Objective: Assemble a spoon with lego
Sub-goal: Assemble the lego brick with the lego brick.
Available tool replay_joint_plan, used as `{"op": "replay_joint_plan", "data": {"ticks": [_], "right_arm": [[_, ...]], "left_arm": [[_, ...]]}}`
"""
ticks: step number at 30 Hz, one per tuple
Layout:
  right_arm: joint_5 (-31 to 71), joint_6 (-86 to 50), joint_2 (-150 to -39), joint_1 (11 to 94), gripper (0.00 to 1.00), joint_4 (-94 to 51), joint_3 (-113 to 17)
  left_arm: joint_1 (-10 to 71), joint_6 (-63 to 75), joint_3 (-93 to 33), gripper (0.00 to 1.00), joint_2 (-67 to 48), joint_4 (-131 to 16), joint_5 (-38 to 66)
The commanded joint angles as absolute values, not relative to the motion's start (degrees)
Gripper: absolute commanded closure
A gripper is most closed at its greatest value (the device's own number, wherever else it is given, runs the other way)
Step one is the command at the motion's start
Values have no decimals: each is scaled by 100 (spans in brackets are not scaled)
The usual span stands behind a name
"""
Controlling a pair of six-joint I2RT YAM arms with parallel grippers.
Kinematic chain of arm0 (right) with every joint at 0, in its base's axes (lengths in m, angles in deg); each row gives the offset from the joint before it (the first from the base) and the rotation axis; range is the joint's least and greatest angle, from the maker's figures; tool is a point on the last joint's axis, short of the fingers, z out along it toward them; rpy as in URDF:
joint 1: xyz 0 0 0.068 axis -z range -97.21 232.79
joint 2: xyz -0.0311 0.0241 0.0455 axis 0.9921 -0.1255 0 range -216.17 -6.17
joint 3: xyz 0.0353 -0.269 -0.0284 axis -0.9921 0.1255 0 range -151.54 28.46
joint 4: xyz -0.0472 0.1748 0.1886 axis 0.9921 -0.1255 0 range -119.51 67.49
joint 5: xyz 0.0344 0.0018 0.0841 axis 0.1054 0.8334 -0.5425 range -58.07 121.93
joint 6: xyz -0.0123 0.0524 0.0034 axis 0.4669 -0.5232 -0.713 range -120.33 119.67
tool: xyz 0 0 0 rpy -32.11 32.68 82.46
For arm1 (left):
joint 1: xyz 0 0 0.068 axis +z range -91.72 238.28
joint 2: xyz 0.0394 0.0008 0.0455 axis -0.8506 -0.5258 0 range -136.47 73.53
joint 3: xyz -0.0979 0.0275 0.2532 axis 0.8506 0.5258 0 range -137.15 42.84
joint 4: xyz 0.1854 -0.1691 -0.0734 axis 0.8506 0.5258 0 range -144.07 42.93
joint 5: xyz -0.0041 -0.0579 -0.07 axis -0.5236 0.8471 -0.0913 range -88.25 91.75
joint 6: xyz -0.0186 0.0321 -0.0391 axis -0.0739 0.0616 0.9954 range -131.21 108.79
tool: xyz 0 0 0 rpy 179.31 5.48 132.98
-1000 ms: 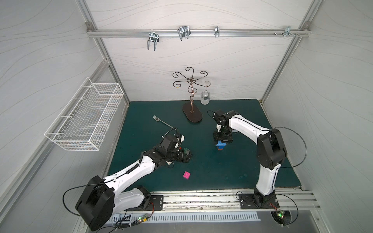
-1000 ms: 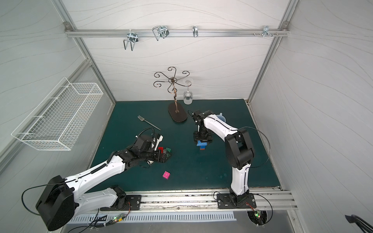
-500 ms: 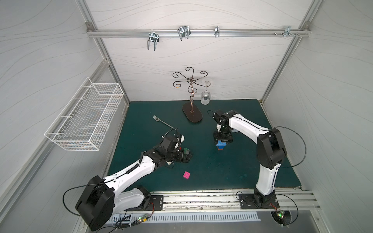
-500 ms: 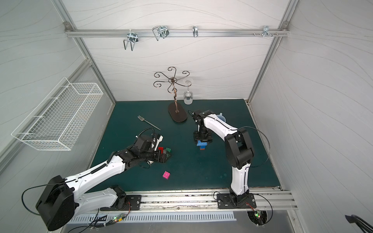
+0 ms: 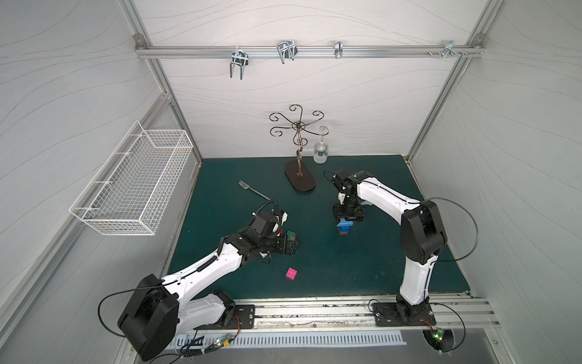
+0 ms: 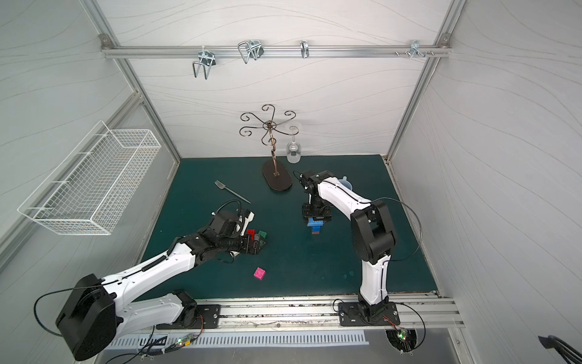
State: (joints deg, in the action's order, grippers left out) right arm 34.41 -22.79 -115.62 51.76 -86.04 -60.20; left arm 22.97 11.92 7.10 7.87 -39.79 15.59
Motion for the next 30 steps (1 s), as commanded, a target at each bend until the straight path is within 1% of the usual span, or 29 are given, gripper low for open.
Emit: {"op": "replay_joint_plan", "data": {"ticks": [1,17,30], "right_arm": [[3521,-2247,-11608,5186,36,-8777,-6017],[3408,-2223,-11744,5177,37,-8643,-5798],[3413,-2197,-11550,5124,37,-8649,-5791]], "left_arm": [[2270,1201,707,0,877,-4080,1484],[2273,1217,734,0,919,-4067,1458],[2271,1221,749,0,947,-4063,1440]]}}
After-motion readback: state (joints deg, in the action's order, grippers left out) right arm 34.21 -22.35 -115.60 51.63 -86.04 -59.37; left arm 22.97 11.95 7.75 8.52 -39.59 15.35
